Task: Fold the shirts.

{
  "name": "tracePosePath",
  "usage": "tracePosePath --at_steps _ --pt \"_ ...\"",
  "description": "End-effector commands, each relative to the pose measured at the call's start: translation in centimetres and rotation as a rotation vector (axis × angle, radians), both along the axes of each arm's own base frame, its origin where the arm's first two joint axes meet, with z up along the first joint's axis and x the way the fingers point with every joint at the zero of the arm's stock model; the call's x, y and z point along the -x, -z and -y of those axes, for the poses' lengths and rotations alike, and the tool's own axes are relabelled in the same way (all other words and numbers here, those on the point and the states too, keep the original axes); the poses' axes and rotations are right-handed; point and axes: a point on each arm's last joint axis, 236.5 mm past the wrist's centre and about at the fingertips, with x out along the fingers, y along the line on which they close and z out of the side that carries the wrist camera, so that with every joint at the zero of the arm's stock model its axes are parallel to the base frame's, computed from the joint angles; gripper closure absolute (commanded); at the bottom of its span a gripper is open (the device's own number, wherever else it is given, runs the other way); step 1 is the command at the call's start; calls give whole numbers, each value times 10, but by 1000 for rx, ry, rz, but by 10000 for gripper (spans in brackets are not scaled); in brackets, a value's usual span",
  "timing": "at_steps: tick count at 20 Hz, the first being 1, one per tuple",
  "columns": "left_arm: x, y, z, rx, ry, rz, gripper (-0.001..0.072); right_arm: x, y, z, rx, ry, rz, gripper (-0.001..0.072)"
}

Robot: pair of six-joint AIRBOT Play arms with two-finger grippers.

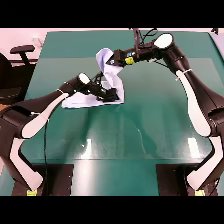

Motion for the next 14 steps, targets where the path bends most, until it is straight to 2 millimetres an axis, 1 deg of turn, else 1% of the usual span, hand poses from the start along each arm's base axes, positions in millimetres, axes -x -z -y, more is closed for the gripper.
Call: tracePosePath --at_steps 1,3,5,7,8,9,11,12,13,14 --pt "-12 -42 -28 17 41 97 217 -10 0 17 3 27 -3 694" --pt "-18 -61 -57 -30 44 150 217 -10 1 17 6 22 3 694" --pt "-27 -74 -93 -90 20 191 222 -10 0 15 4 25 10 694" --pt "-37 -84 -133 -138 -26 212 400 -13 -2 15 -2 34 16 694" --pt "-43 -91 -150 -145 -59 228 590 -13 -2 15 -3 35 16 695" --pt "-51 -102 -169 -149 -100 260 687 -11 -2 12 -4 30 16 695" --pt "-65 -127 -207 -156 -194 320 687 -6 -4 -2 -11 20 28 695" --pt "-67 -137 -224 -160 -227 337 687 -6 -6 -11 -20 26 42 695" --pt "-64 -145 -239 -163 -249 338 687 -6 -11 -22 -34 40 60 695" --pt "-60 -149 -250 -166 -259 330 687 -5 -14 -34 -47 48 77 695"
